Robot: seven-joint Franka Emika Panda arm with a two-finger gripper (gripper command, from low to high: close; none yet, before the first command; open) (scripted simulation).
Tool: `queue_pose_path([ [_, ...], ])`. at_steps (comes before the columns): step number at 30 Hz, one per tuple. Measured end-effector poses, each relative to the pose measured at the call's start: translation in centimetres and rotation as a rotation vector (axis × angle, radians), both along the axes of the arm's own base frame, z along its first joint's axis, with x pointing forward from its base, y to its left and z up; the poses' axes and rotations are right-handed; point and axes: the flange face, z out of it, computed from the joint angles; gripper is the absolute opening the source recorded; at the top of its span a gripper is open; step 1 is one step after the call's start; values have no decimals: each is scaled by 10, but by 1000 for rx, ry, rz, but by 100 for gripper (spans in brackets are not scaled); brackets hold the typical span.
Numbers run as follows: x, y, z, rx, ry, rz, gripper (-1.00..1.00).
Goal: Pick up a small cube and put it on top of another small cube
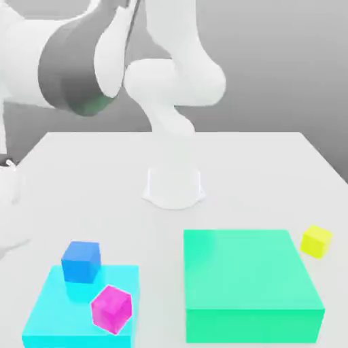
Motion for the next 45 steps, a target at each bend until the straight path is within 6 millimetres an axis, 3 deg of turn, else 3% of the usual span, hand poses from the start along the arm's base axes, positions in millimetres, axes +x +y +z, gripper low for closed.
queue_pose_path([
  [6,-18,-49,-108,63,115,-132,0],
  [10,-23,-57,-176,73,134,-153,0],
  [11,-23,-57,-186,73,134,-154,-100],
  [18,-23,-57,-186,75,134,-154,-100],
  [22,-25,-55,-132,76,133,-159,-100],
  [26,-43,-32,-93,91,126,-222,-100],
  [37,-120,46,-22,109,119,-409,-100],
  [42,-161,75,-11,101,119,-496,-100],
  [45,-165,79,-43,98,120,-507,-100],
])
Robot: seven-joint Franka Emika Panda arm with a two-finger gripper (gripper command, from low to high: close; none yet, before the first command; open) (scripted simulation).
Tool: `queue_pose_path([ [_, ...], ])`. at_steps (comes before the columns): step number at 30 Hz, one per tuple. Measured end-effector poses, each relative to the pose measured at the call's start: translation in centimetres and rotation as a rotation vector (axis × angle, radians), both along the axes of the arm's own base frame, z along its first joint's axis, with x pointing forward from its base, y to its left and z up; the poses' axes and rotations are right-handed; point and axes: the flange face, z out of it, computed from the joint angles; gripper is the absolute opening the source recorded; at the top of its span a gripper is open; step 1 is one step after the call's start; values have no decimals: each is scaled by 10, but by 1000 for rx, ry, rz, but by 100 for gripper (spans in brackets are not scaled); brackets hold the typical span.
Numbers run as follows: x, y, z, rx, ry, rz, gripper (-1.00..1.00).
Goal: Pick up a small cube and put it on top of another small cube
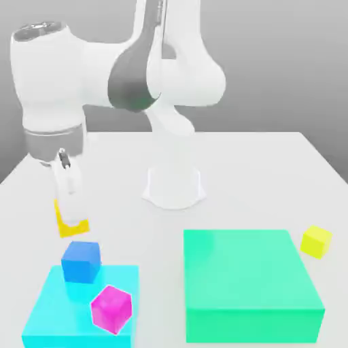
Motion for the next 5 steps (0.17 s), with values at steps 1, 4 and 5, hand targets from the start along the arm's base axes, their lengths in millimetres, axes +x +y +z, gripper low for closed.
queue_pose_path([
  [1,-1,1,-13,0,0,0,-100],
  [4,-1,1,-23,0,0,0,100],
  [5,-1,1,-23,0,0,0,100],
])
